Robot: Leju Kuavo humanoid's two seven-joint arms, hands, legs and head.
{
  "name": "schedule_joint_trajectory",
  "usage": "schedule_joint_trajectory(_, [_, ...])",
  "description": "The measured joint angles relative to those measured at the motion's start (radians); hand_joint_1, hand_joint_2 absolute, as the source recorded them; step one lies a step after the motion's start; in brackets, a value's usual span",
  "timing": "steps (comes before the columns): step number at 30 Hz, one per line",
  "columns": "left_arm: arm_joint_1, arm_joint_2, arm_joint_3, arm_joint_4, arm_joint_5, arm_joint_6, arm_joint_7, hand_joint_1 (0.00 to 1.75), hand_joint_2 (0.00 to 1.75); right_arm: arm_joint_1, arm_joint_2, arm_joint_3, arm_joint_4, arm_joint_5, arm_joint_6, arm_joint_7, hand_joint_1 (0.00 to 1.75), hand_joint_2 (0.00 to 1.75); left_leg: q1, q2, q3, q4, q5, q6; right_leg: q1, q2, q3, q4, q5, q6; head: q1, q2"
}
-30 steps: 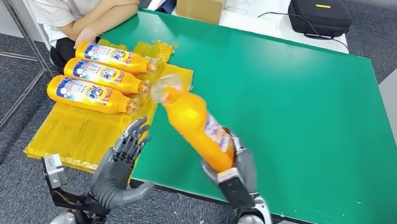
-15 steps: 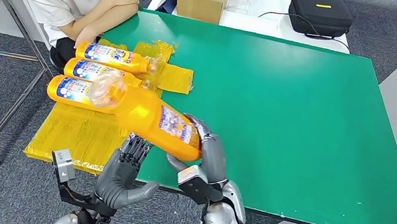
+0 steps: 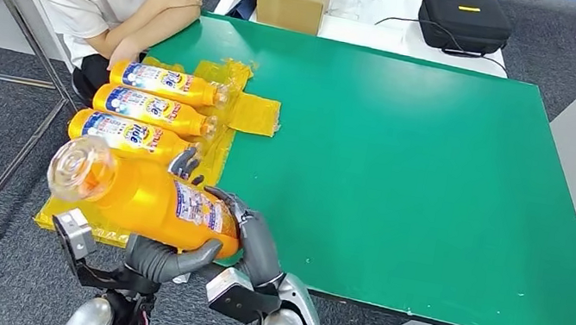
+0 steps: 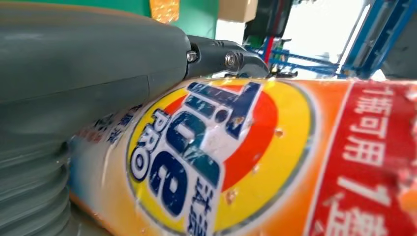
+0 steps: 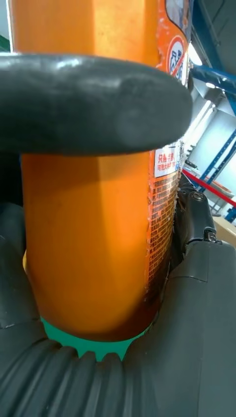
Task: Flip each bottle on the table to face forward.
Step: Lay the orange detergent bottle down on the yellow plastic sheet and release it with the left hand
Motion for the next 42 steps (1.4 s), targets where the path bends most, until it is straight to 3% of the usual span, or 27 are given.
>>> schedule_joint_trajectory(5, [0.000, -0.004, 0.020, -0.014, 0.017, 0.007, -0.013, 0.00, 1.75, -0.004, 0.000, 0.026, 0.003, -0.004, 0.004, 0.002, 1.75, 1.75, 0.000, 0.001, 0.000, 0.000, 0.000, 0.000, 0.000, 0.000, 0.000, 0.000, 0.000, 0.000, 0.000, 0.000])
schedule_joint_trajectory(7, [-0.001, -0.004, 0.027, -0.018, 0.053, -0.021, -0.004, 0.11, 1.75, -0.008, 0.000, 0.035, 0.004, -0.007, 0.003, 0.003, 1.75, 1.75, 0.000, 0.001, 0.000, 0.000, 0.000, 0.000, 0.000, 0.000, -0.001, 0.000, 0.000, 0.000, 0.000, 0.000])
schedule_joint_trajectory(10, [-0.001, -0.004, 0.032, -0.019, 0.113, -0.076, 0.019, 1.37, 1.75, -0.011, -0.001, 0.037, 0.005, -0.009, 0.002, 0.004, 1.75, 1.75, 0.000, 0.001, 0.000, 0.000, 0.000, 0.000, 0.000, 0.000, -0.001, 0.000, 0.000, 0.000, 0.000, 0.000])
schedule_joint_trajectory(11, [-0.001, -0.004, 0.033, -0.019, 0.131, -0.095, 0.028, 1.72, 1.75, -0.012, -0.002, 0.037, 0.005, -0.010, 0.002, 0.004, 1.75, 1.75, 0.000, 0.001, 0.000, 0.000, 0.000, 0.000, 0.000, 0.000, -0.001, 0.000, 0.000, 0.000, 0.000, 0.000])
schedule_joint_trajectory(17, [-0.004, 0.000, 0.046, -0.008, 0.211, -0.218, 0.054, 1.75, 1.75, -0.014, -0.009, 0.038, 0.005, -0.015, 0.003, -0.001, 1.75, 1.75, 0.000, 0.001, 0.000, 0.000, 0.000, 0.000, 0.000, 0.000, -0.001, 0.000, 0.000, 0.000, 0.000, 0.000])
schedule_joint_trajectory(20, [-0.007, 0.007, 0.051, -0.001, 0.221, -0.269, 0.049, 1.75, 1.75, -0.013, -0.013, 0.037, 0.003, -0.026, 0.012, -0.006, 1.67, 1.75, 0.000, 0.001, 0.000, 0.000, 0.000, 0.000, 0.000, 0.000, -0.001, 0.000, 0.000, 0.000, 0.000, 0.000])
schedule_joint_trajectory(26, [-0.009, 0.011, 0.060, 0.000, 0.221, -0.310, 0.040, 1.75, 1.75, -0.013, -0.017, 0.031, -0.006, -0.041, 0.050, -0.011, 1.62, 1.75, 0.000, 0.002, 0.000, 0.000, 0.000, 0.000, 0.000, 0.000, -0.001, 0.000, 0.000, 0.000, 0.000, 0.000])
schedule_joint_trajectory(28, [-0.010, 0.011, 0.061, 0.000, 0.220, -0.313, 0.040, 1.75, 1.75, -0.013, -0.017, 0.030, -0.008, -0.044, 0.053, -0.012, 1.45, 1.75, 0.000, 0.002, 0.000, 0.000, 0.000, 0.000, 0.000, 0.000, -0.001, 0.000, 0.000, 0.000, 0.000, 0.000])
schedule_joint_trajectory(32, [-0.012, 0.012, 0.064, 0.002, 0.219, -0.321, 0.039, 1.75, 1.75, -0.012, -0.017, 0.025, -0.010, -0.055, 0.077, -0.013, 0.11, 1.75, 0.000, 0.002, 0.000, 0.000, 0.000, 0.000, 0.000, 0.000, -0.001, 0.000, 0.000, 0.000, 0.000, 0.000])
schedule_joint_trajectory(33, [-0.013, 0.012, 0.066, 0.004, 0.215, -0.325, 0.038, 1.75, 1.75, -0.011, -0.017, 0.022, -0.010, -0.059, 0.091, -0.013, 0.00, 1.31, 0.000, 0.002, 0.000, 0.000, 0.000, 0.000, 0.000, 0.000, -0.001, 0.000, 0.000, 0.000, 0.000, 0.000])
schedule_joint_trajectory(36, [-0.013, 0.012, 0.073, 0.007, 0.174, -0.325, 0.029, 1.75, 1.75, -0.001, -0.017, 0.006, -0.011, -0.060, 0.126, -0.013, 0.00, 0.00, 0.000, 0.001, 0.000, 0.000, 0.000, 0.000, 0.000, 0.000, -0.001, 0.000, 0.000, 0.000, 0.000, 0.000])
schedule_joint_trajectory(38, [-0.015, 0.012, 0.074, 0.007, 0.107, -0.279, 0.027, 1.75, 1.75, 0.010, -0.017, -0.005, -0.012, -0.037, 0.119, -0.009, 0.00, 0.00, 0.000, 0.001, 0.000, 0.000, 0.000, 0.000, 0.000, 0.000, -0.001, 0.000, 0.000, 0.000, 0.000, 0.000])
schedule_joint_trajectory(42, [-0.031, 0.012, 0.074, 0.009, -0.079, -0.092, 0.042, 1.75, 1.75, 0.044, -0.016, -0.013, -0.013, 0.016, 0.068, 0.001, 0.00, 0.00, 0.000, 0.001, -0.001, 0.000, 0.000, 0.000, 0.000, 0.000, -0.001, 0.000, 0.000, 0.000, 0.000, 0.000])
